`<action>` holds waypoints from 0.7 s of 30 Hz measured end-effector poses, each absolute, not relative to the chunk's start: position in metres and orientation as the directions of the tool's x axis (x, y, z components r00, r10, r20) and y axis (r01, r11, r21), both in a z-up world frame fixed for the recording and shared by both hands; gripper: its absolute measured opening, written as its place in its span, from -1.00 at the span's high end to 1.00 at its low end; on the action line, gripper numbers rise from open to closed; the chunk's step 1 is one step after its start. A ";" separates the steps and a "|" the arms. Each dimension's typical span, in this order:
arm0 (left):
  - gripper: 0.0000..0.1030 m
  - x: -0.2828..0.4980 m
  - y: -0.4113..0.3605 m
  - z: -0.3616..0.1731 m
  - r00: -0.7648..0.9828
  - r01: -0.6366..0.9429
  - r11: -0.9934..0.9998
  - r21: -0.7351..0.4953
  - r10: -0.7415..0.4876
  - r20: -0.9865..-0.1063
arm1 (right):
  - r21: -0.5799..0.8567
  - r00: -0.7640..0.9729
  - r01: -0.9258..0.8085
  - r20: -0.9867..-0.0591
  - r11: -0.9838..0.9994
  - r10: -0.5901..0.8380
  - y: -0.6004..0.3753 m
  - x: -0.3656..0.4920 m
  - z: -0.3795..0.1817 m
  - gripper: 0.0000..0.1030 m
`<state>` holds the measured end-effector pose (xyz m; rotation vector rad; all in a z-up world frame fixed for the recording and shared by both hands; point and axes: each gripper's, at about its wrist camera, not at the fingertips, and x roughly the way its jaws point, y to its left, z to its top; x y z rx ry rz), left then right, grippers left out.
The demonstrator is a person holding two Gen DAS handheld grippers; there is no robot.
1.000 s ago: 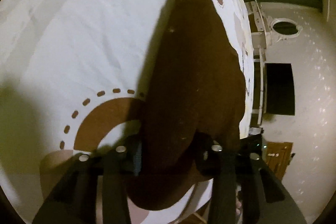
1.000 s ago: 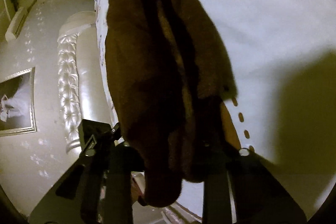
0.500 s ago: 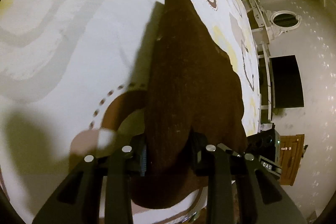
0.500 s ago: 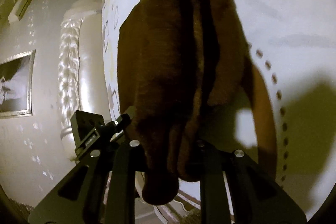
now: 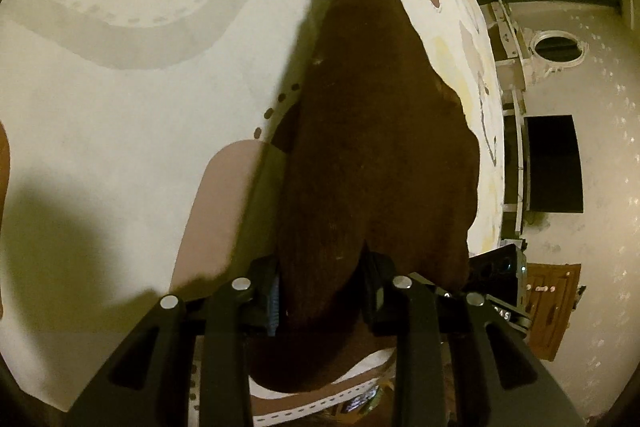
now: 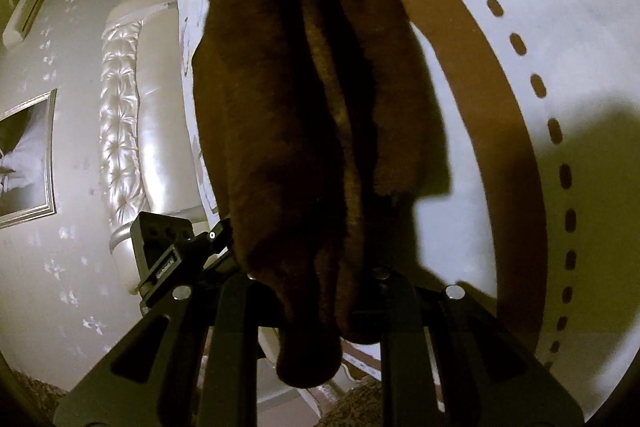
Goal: Fold small clothes
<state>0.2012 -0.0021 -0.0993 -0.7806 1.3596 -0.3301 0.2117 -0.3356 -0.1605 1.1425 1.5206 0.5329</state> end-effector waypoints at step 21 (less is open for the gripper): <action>0.35 0.190 0.005 -0.102 0.213 -0.203 0.721 -0.662 -0.628 -0.749 | 0.820 0.080 0.386 -0.486 0.422 0.871 -0.328 0.212 -0.163 0.68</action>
